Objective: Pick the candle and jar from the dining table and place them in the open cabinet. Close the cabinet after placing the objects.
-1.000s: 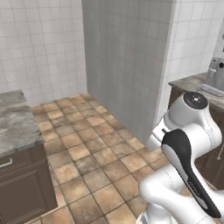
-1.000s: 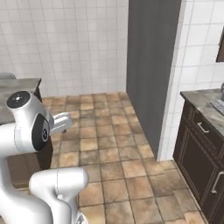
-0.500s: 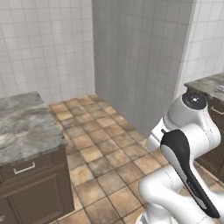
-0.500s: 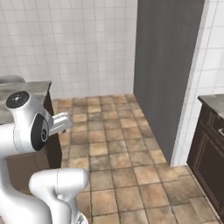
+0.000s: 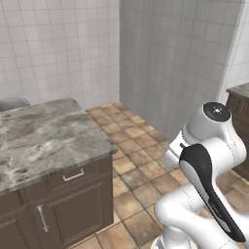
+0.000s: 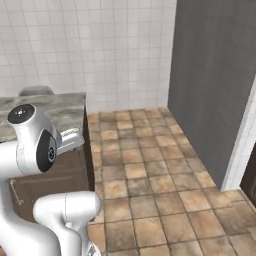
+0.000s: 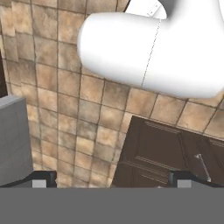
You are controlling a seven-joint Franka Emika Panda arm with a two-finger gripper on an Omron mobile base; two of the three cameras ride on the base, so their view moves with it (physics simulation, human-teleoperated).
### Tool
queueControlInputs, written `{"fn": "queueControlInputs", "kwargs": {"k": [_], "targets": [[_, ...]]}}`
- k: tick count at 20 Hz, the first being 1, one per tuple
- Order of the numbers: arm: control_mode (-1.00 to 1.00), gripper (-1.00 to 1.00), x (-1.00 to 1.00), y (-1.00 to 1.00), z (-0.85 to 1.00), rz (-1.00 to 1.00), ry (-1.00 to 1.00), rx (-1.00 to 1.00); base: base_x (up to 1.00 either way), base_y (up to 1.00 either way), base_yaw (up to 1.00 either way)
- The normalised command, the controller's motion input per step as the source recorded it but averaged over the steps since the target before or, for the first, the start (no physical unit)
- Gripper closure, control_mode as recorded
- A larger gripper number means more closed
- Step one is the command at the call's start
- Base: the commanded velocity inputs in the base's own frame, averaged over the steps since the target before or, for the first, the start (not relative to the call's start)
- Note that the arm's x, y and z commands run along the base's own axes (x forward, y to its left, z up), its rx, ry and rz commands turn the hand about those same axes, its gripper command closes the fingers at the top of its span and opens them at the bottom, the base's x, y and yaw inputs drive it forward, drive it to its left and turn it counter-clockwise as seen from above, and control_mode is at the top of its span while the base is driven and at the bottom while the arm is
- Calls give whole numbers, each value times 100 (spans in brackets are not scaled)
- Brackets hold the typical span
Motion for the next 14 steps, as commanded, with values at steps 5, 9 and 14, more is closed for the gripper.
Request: {"fn": "queueControlInputs", "kwargs": {"k": [5,9,14], "targets": [[100,-100,0,0,0,0,0,0,0,97,0],[100,-100,0,0,0,0,0,0,0,99,0],[100,-100,0,0,0,0,0,0,0,100,0]]}}
